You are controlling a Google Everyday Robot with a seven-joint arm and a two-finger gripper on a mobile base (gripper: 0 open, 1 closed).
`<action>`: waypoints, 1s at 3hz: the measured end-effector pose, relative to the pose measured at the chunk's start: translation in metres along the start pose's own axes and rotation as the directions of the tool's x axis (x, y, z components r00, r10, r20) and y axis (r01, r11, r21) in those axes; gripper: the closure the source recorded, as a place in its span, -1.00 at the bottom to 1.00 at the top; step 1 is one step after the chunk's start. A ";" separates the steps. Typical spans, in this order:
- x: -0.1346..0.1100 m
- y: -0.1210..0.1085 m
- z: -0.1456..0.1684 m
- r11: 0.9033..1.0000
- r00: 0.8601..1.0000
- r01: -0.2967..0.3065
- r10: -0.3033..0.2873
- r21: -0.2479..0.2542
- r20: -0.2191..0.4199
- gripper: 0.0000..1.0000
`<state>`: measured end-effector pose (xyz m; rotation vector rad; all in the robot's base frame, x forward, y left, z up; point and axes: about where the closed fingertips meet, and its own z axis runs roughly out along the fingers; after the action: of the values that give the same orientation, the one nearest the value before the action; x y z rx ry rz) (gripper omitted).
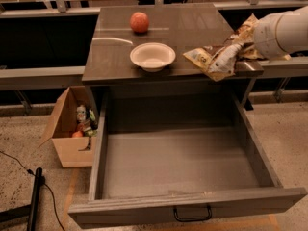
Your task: Pick brown chip bag from top drawer and place on counter
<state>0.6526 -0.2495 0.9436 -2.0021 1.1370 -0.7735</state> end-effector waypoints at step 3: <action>0.025 -0.041 0.089 0.999 0.992 -0.024 0.019 0.033 0.122 0.20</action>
Offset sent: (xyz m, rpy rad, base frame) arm 0.1153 0.0173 -0.0083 0.1095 0.0215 0.1103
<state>0.7510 -0.2316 0.9282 -1.9769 1.0661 -0.6467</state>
